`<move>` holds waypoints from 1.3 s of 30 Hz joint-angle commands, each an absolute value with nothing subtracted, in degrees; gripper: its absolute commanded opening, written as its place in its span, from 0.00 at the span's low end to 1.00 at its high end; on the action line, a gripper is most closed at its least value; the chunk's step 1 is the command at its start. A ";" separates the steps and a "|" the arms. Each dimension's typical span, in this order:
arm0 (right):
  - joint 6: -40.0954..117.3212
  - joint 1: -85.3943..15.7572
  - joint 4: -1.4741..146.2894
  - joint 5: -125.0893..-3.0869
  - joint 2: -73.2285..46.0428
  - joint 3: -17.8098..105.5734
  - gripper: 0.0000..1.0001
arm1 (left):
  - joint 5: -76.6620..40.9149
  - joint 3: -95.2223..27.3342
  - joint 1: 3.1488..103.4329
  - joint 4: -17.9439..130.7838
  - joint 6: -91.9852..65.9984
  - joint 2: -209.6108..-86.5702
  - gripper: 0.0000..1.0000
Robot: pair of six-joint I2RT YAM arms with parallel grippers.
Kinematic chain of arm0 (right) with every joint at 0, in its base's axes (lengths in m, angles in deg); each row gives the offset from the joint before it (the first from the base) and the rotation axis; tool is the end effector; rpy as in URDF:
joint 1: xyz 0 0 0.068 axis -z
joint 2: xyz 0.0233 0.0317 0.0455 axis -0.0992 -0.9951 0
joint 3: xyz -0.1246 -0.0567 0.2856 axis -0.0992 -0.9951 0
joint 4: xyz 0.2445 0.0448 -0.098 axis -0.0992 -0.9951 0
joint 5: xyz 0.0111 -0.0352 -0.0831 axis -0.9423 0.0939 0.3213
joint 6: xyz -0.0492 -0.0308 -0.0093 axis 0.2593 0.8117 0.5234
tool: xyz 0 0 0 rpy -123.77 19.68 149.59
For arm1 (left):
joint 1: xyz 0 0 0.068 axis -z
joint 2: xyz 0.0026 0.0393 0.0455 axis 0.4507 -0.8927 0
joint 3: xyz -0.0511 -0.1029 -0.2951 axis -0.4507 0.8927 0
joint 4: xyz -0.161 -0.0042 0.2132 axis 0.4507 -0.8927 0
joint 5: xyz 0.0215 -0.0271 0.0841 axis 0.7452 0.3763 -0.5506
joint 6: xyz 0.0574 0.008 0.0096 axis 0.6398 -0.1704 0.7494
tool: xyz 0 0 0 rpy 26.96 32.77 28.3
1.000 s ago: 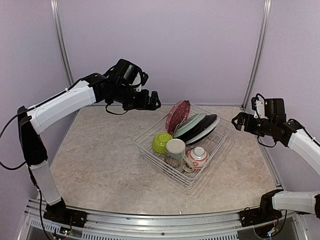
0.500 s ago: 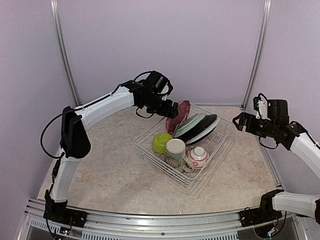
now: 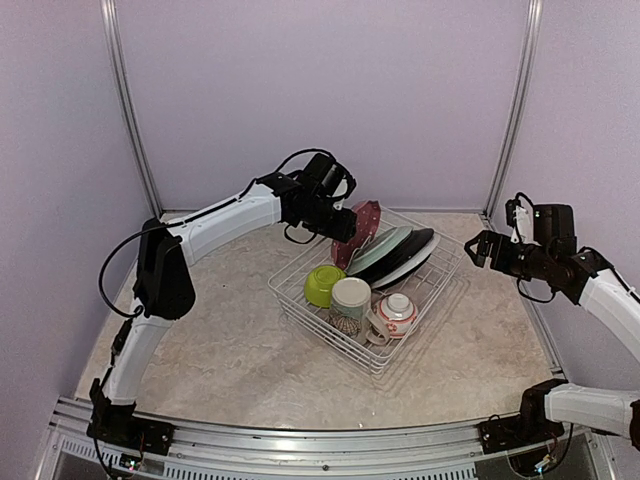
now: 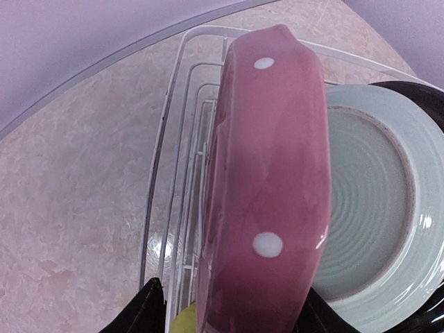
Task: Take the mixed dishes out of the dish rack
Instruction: Grab the plate from the dish rack.
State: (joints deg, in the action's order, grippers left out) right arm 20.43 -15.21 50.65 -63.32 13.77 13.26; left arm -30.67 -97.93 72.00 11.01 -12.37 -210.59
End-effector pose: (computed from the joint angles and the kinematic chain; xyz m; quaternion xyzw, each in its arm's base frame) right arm 0.1905 0.0371 0.3239 0.0879 0.8651 0.1955 0.4535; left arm 0.4142 -0.4124 0.2905 0.2575 0.8868 -0.1475 0.3542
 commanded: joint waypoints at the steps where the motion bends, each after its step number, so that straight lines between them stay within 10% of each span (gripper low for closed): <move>1: 20.12 -14.53 51.29 -63.55 14.71 12.50 1.00 | -33.40 -100.03 72.75 13.83 -10.45 -212.95 0.54; 39: 18.90 -14.49 50.68 -61.42 15.63 12.54 1.00 | -49.63 -101.00 78.26 21.88 1.85 -211.34 0.00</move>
State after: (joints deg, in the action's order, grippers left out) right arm 19.19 -15.19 50.61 -62.34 15.02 12.43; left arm -47.08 -98.44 77.29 17.41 0.59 -213.15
